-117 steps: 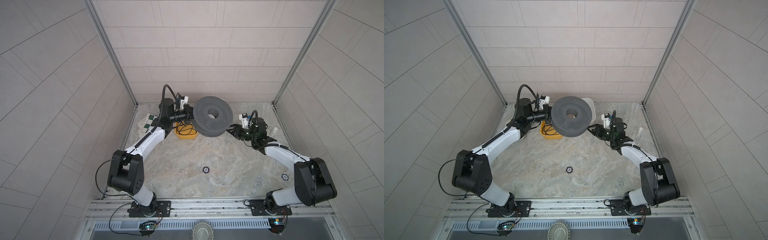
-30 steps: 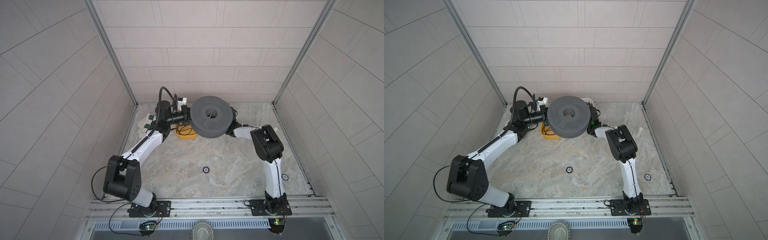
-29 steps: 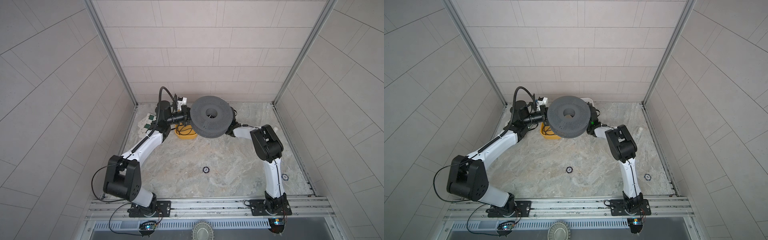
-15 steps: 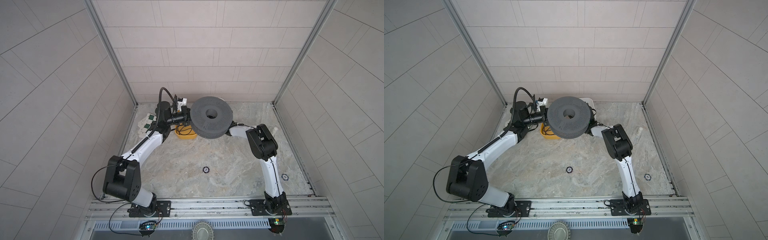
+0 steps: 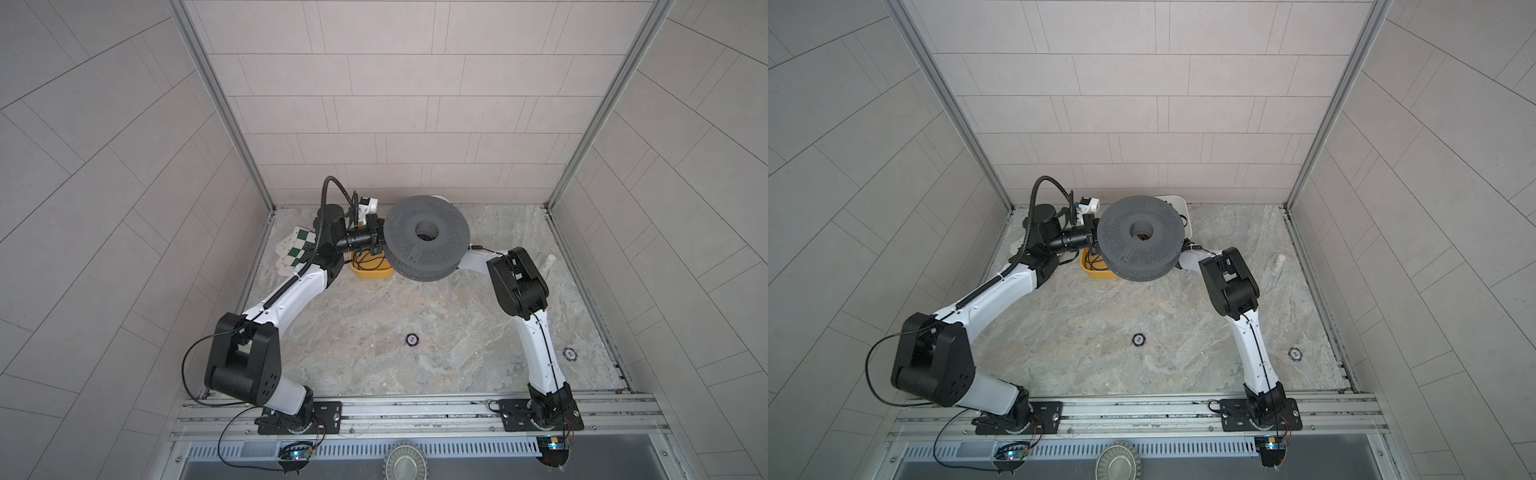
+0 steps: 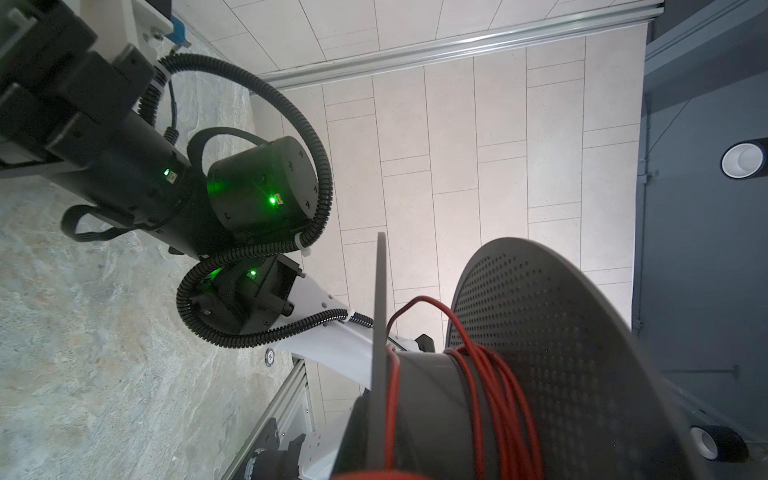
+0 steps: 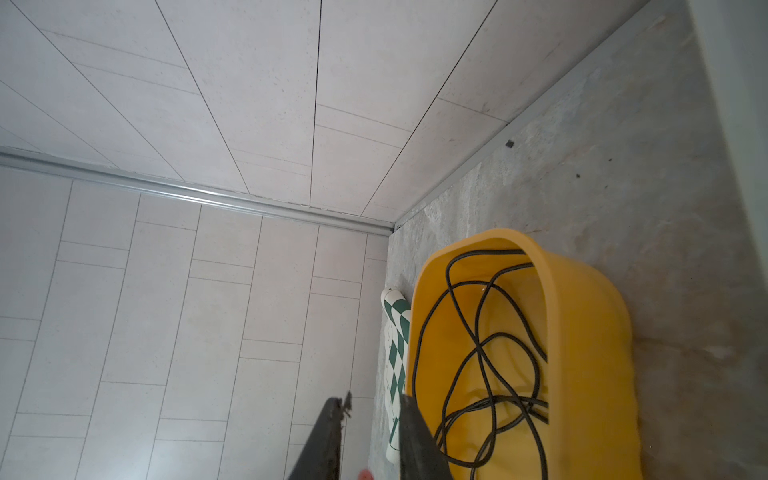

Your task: Wrap the cables

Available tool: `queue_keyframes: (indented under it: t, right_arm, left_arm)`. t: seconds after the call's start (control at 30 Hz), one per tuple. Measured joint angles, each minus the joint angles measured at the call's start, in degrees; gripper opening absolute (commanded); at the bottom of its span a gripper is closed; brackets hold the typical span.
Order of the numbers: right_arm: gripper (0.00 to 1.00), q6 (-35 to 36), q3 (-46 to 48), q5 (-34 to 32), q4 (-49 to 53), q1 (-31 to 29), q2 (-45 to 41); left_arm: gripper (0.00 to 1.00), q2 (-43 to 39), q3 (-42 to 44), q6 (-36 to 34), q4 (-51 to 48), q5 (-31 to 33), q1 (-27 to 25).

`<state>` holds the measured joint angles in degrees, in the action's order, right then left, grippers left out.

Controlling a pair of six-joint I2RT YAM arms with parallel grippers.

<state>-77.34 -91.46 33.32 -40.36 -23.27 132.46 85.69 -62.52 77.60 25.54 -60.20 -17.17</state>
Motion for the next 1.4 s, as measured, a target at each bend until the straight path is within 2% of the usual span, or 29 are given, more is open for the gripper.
queue_keyframes:
  t: [0.03,0.33,0.47,0.8,1.0,1.13,1.4]
  right_arm:
    - [0.0,0.2,0.0,0.1,0.2,0.0,0.0]
    - [0.0,-0.9,0.0,0.2,-1.3,1.0,0.0]
    - [0.0,-1.4,-1.2,0.6,-2.1,3.2,0.0]
    - [0.0,-2.3,-10.8,0.6,-3.0,9.0,0.0]
    - [0.0,-1.9,-10.8,-0.3,-2.9,12.1,-1.0]
    - [0.0,0.1,-6.3,-0.9,-2.6,14.8,-5.7]
    - [0.0,7.6,4.4,-1.7,-0.6,18.9,-21.1]
  left_arm:
    - [0.0,0.0,0.0,0.0,0.0,0.0,0.0]
    - [0.0,0.0,0.4,0.2,0.2,-0.2,-0.1]
    - [0.0,0.0,1.4,0.6,0.7,-0.7,-0.1]
    - [0.0,0.0,3.1,1.3,1.1,-3.3,-0.1]
    - [0.0,0.0,4.1,1.4,0.9,-4.5,0.1]
    - [0.0,0.0,4.3,1.4,0.5,-4.5,1.0]
    - [0.0,0.0,4.2,-0.1,-4.2,-2.7,4.6]
